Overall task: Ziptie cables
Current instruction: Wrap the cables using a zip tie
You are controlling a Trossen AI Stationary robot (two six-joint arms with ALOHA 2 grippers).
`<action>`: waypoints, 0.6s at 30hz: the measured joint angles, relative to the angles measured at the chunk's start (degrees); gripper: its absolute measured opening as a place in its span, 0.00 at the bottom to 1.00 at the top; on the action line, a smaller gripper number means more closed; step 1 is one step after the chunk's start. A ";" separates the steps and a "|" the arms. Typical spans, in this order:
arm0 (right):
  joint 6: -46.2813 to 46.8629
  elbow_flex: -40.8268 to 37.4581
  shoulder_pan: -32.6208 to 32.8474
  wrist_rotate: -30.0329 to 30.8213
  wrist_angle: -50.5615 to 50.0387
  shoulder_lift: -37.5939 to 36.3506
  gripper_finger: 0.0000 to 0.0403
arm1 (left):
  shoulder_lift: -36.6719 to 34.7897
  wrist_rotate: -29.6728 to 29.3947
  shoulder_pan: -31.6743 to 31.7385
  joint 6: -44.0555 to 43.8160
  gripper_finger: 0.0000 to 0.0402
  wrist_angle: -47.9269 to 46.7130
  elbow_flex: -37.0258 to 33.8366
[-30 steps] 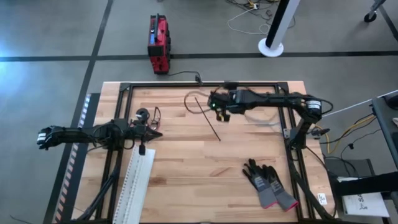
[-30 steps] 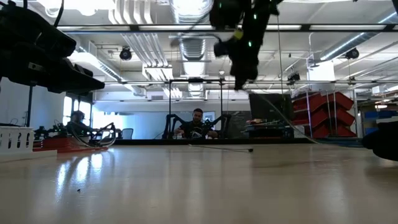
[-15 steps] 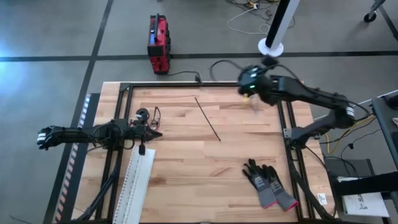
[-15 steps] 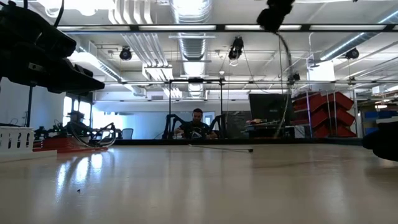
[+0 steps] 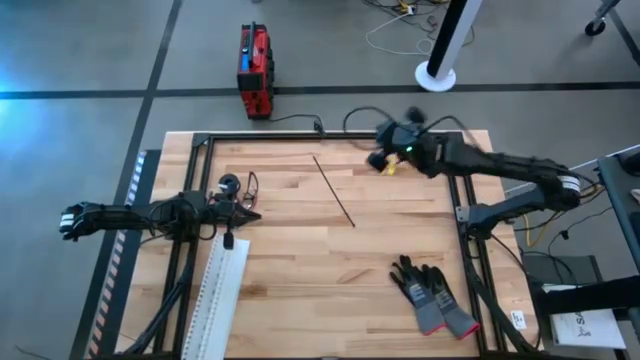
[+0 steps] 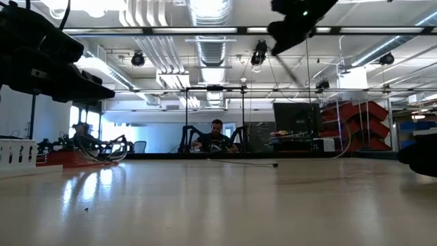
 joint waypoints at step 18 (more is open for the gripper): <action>-10.14 4.33 1.37 -6.37 37.53 36.74 0.01 | 0.15 0.01 0.00 0.00 0.01 -0.04 0.01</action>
